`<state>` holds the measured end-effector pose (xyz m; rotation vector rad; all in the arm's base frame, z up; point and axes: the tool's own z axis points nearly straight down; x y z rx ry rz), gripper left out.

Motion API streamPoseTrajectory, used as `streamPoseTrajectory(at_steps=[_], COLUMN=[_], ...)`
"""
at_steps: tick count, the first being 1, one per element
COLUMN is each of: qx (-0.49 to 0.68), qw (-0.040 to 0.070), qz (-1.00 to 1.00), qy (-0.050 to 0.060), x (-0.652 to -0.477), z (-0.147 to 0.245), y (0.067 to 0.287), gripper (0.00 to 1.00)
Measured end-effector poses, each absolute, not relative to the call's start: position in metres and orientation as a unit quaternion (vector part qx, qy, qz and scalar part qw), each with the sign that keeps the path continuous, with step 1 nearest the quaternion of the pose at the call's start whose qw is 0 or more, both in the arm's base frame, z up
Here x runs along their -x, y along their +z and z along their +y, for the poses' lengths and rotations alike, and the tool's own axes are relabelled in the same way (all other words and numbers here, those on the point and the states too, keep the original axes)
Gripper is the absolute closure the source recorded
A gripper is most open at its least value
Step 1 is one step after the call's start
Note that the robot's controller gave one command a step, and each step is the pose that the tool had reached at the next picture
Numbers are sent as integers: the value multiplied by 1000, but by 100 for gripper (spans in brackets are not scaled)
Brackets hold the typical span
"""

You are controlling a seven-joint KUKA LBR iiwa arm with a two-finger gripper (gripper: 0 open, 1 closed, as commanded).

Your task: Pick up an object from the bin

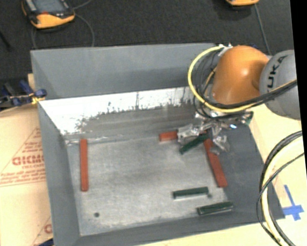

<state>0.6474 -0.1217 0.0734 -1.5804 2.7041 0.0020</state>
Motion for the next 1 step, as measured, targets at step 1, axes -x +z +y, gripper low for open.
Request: streamPoseTrajectory(at_steps=[1], qx=[628], qw=[17], qz=[778], qy=[-3], x=[-602], z=[-137], y=[80], gripper=[0])
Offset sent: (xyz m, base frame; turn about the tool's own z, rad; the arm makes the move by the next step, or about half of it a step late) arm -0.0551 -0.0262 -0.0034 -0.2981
